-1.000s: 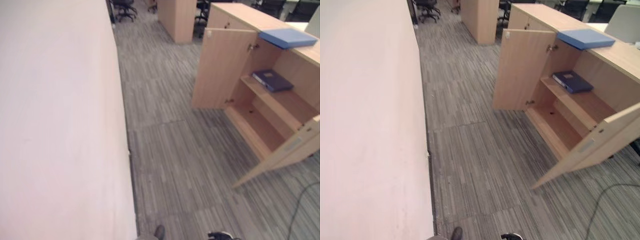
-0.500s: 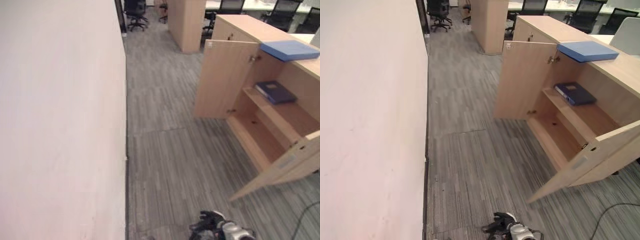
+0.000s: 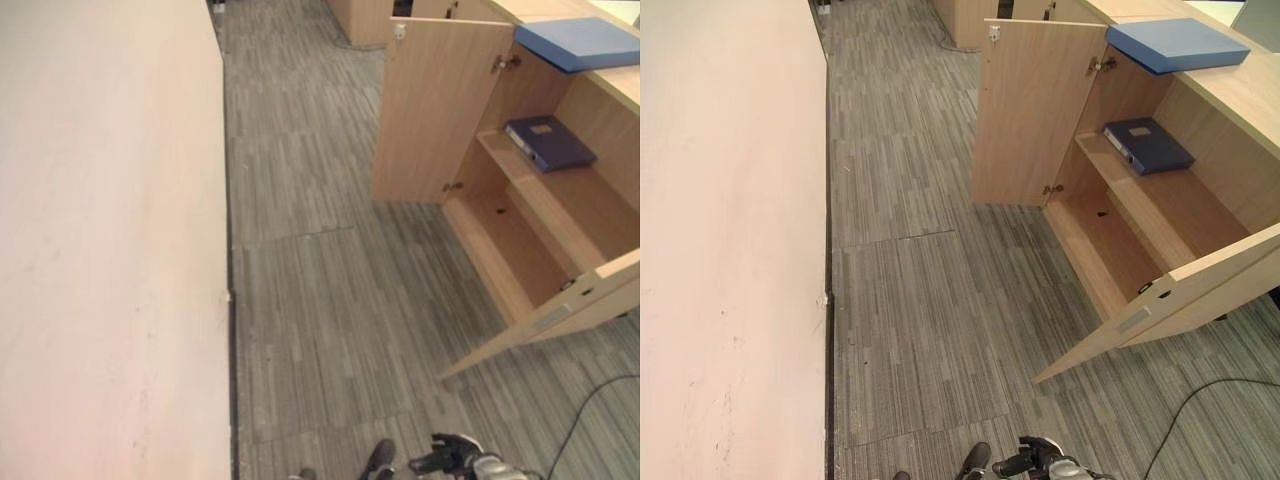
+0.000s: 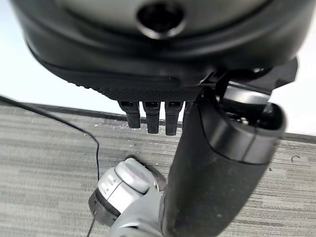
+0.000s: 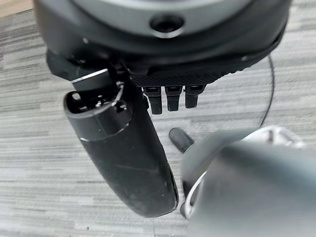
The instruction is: Put the empty folder in the office cabinet
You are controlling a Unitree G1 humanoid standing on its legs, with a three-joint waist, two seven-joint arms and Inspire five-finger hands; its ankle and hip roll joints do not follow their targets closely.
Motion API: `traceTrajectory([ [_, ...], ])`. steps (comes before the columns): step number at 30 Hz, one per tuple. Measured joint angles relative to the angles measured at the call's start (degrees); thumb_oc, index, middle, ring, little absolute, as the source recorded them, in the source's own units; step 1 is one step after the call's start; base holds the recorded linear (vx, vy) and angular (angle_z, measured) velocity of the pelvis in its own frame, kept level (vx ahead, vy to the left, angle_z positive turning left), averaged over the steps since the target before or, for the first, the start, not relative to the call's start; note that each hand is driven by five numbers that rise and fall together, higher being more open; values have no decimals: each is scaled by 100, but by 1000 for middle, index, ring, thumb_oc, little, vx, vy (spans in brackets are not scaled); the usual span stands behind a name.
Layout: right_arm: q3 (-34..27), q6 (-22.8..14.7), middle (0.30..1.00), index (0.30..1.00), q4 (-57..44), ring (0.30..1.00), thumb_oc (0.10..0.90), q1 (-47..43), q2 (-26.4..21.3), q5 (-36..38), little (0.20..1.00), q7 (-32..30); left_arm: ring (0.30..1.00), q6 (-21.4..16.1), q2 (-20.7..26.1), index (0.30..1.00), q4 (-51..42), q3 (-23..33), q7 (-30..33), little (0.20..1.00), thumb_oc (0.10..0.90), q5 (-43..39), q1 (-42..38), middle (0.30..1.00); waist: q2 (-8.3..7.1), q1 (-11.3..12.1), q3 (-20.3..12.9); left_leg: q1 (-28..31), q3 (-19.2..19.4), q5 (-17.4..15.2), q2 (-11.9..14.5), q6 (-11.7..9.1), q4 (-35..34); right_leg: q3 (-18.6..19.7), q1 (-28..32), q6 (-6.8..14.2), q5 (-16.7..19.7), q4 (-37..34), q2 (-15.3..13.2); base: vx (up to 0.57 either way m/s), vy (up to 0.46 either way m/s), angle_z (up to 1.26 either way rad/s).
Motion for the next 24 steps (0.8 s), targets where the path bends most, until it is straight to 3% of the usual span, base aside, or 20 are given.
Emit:
traceTrajectory([
  [4,109,26,900,900,11,900,800,110,45,1,900,5,900,-8,-13,900,16,34,-6,900,800,-1,-82,900,2,58,22,-273,6,-56,-197,-129,871,-68,421,-115,215,-502,14,149,-68,15],
  [6,131,75,900,900,16,900,800,151,93,2,900,12,900,-16,-19,900,49,32,-10,900,800,0,-51,900,11,172,43,-394,5,-123,-298,-235,1554,-43,804,-14,222,-816,68,96,-61,2],
  [8,144,27,900,900,-26,900,800,131,155,2,900,20,900,-28,-28,900,55,35,-14,900,800,1,-27,900,25,312,49,-814,-12,-69,-411,-545,2690,-4,998,-28,156,-1004,136,133,-68,4],
  [10,103,18,900,900,5,900,800,91,154,2,900,43,900,-15,-54,900,73,87,-19,900,800,2,-37,900,-6,345,116,-1558,37,351,-510,-1176,4045,10,1128,-183,118,-1063,129,59,13,11],
  [11,110,26,900,900,15,900,800,99,149,1,900,40,900,4,-77,900,101,88,-22,900,800,2,-5,900,-43,392,153,-1720,207,426,-478,-1137,4362,-8,1212,-204,130,-1104,130,92,55,-2],
  [13,97,25,900,900,22,900,800,123,112,1,900,31,900,42,-147,900,173,90,-19,900,800,2,117,900,-51,347,176,-1974,358,398,-489,-964,4263,9,1344,-298,114,-1141,101,249,57,1],
  [14,57,32,900,900,76,900,800,93,80,0,900,30,900,57,-200,900,224,91,-25,900,800,5,135,900,-139,316,235,-2148,658,436,-466,-652,3564,60,1383,-209,29,-1183,14,240,40,13],
  [15,20,34,900,900,96,900,800,90,82,-2,900,30,900,69,-203,900,222,91,-22,900,800,5,110,900,-170,308,256,-2139,710,438,-447,-594,3308,112,1390,-190,32,-1185,0,317,78,-17],
  [16,-40,75,900,900,153,900,800,152,36,-5,900,29,900,140,-217,900,221,132,-21,900,800,5,94,900,-245,438,394,-2024,734,824,-230,-411,1397,286,1533,-137,104,-1269,17,301,64,-37],
  [17,-52,71,900,900,231,900,800,181,46,-4,900,26,900,155,-205,900,218,135,-25,900,800,5,148,900,-209,458,384,-1980,685,1067,-81,-531,928,293,1593,-3,98,-1334,84,427,198,-47],
  [18,-86,58,900,900,278,900,800,187,53,-4,900,7,900,159,-178,900,244,192,-4,900,800,4,176,900,-175,425,401,-1899,559,1459,288,-632,-26,289,1742,-75,4,-1401,227,271,139,-22],
  [19,-135,44,900,900,320,900,800,300,37,-5,900,-20,900,150,-167,900,269,218,9,900,800,1,158,900,-130,410,416,-1957,519,1650,457,-673,-210,293,1827,-89,88,-1339,255,216,180,-21],
  [20,-166,39,900,900,369,900,800,355,2,-4,900,-22,900,138,-173,900,284,256,4,900,800,-4,144,900,-121,471,405,-1994,498,1814,641,-699,-410,370,1839,-109,-72,-1333,255,185,102,-22],
  [21,-183,54,900,900,494,900,800,362,-3,-4,900,-30,900,129,-175,900,289,257,5,900,800,-4,145,900,-132,479,395,-1986,544,1860,773,-660,-643,434,1881,-74,-151,-1298,255,274,194,-27],
  [22,-287,89,900,900,563,900,800,450,-10,-2,900,-82,900,141,-175,900,282,272,11,900,800,-2,121,900,-162,452,408,-1948,532,1882,872,-680,-605,557,2063,106,-164,-1295,214,296,219,-42],
  [24,-368,80,900,900,553,900,800,578,-66,-6,900,-106,900,138,-219,900,261,271,-9,900,800,-1,221,900,-120,510,340,-1718,484,1911,823,-706,-577,740,2311,378,-159,-1364,78,264,204,-60],
])
